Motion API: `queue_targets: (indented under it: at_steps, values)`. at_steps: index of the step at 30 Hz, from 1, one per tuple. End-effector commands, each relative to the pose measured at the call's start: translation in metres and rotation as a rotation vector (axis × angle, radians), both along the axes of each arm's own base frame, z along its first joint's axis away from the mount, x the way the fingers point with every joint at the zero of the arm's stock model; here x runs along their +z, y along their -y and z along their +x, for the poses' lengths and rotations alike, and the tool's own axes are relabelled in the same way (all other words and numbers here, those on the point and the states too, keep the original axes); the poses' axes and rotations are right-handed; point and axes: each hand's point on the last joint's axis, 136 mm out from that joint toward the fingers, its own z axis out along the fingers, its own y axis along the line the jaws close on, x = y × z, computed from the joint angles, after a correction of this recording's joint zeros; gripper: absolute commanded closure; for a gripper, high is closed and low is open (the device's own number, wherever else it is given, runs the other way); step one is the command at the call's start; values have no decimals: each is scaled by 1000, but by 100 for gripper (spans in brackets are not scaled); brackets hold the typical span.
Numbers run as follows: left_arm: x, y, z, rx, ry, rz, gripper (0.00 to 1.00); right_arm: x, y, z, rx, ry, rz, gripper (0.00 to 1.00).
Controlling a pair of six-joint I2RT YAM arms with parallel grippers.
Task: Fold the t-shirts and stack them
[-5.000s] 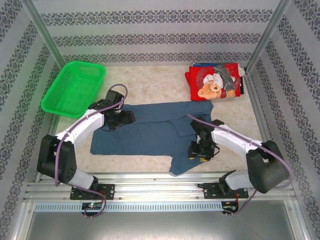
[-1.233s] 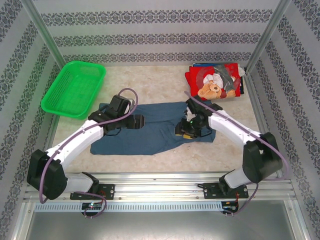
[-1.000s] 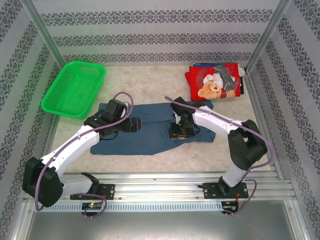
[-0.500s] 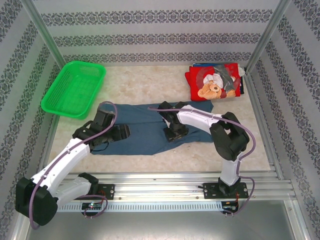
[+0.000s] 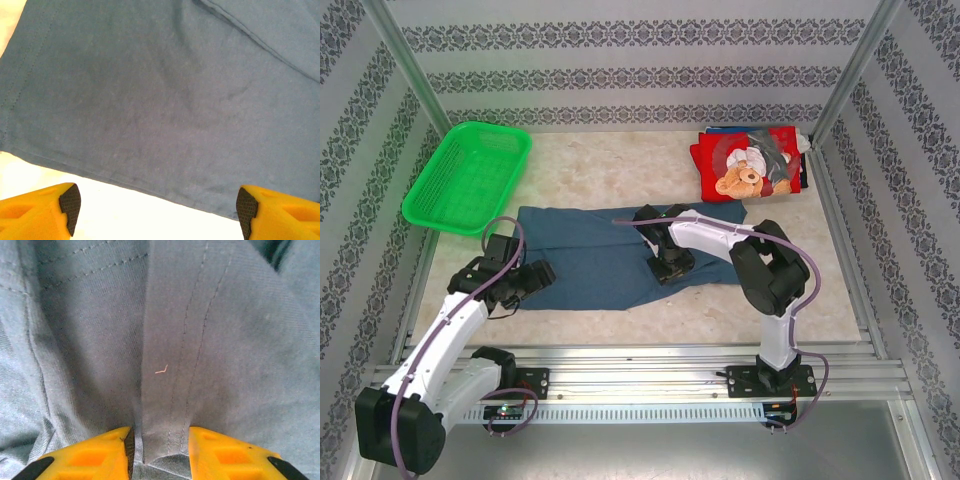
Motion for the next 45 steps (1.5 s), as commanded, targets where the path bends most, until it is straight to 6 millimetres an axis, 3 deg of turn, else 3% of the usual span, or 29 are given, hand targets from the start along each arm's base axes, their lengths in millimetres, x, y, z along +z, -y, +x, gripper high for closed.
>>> queue_targets:
  at_steps: [1,3,7,13,18,27,38,45]
  values:
    - [-8,-6,-14,40,-60,-4,18,-5,3,-2,26,-4,-33,67]
    - [-10,-7,-15,48,-65,-4,18,-7,3,-1,20,-6,-35,70]
    - [-16,-14,-20,86,-91,-4,18,-6,9,4,15,18,-73,87]
    - [-20,-28,-29,173,-157,31,19,25,13,13,9,102,-66,100]
    - [-25,-47,-39,278,-245,88,19,63,22,10,-5,153,-33,100]
    - [-31,-67,-44,404,-278,75,19,109,41,-2,-33,203,16,100]
    - [-52,-88,-47,486,-379,89,22,135,46,-5,-64,218,73,100]
    - [-66,-91,-30,508,-342,41,32,153,56,-9,-96,235,115,100]
